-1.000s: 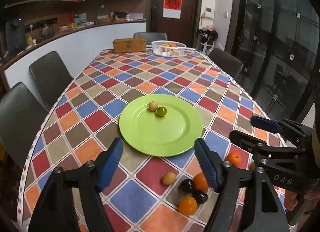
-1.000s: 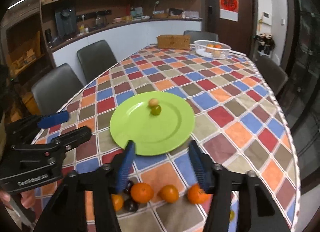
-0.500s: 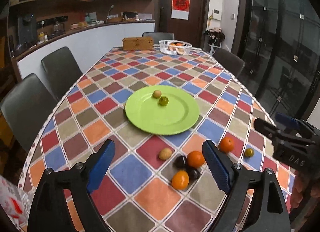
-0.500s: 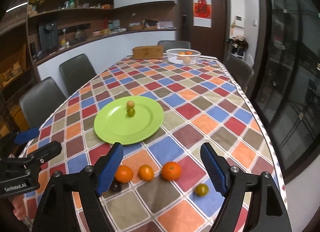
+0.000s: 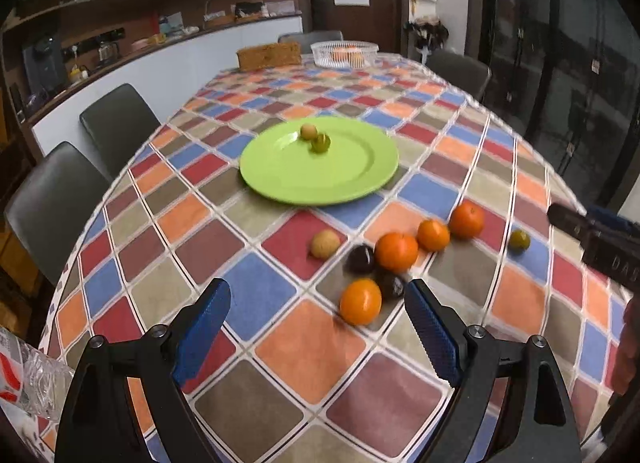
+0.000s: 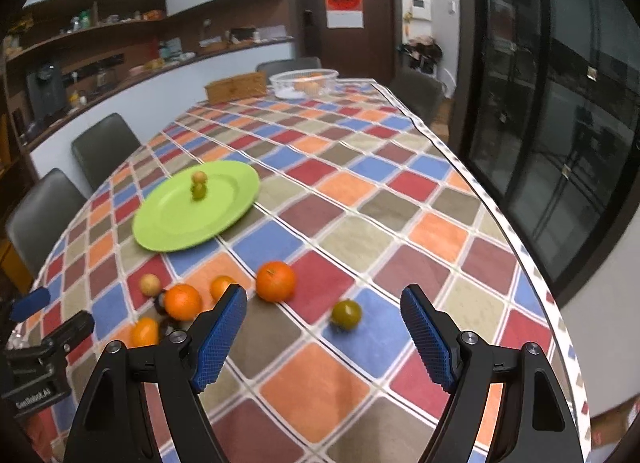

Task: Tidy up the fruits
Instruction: 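Withdraw both open tools from the plate back toward the fruit cluster, then grasp a small mandarin with the left tool while the right tool grasps another green tomato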

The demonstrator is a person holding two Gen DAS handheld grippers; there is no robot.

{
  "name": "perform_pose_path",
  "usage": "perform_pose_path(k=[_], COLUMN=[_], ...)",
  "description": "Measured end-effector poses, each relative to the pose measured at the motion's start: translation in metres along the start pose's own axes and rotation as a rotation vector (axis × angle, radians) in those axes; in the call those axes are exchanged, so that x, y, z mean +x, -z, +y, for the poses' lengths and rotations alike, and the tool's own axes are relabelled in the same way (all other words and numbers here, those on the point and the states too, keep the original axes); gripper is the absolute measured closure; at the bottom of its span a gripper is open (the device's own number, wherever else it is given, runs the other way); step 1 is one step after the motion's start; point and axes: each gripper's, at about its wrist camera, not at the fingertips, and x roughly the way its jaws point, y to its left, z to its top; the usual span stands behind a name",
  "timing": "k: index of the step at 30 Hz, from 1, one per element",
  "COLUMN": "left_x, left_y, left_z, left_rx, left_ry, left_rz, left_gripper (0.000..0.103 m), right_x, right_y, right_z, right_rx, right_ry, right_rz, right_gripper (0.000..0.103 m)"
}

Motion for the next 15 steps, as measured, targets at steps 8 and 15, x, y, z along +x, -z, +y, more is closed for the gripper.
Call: perform_pose_path(k=[8, 15], left_x=[0.030, 0.051], left_y=[0.011, 0.015], left_z=[0.000, -0.001], left_rx=[-0.001, 0.011], left_ry=[0.006, 0.031], left_rz=[0.092, 0.138], left_gripper=[0.014, 0.017], right_x=[0.023, 0.043], right_y=[0.012, 0.018], right_z=[-0.008, -0.006], right_rx=[0.006, 0.002], right_ry=[0.071, 0.063], right_rz=[0.056, 0.106], right_gripper=[0.023, 0.023])
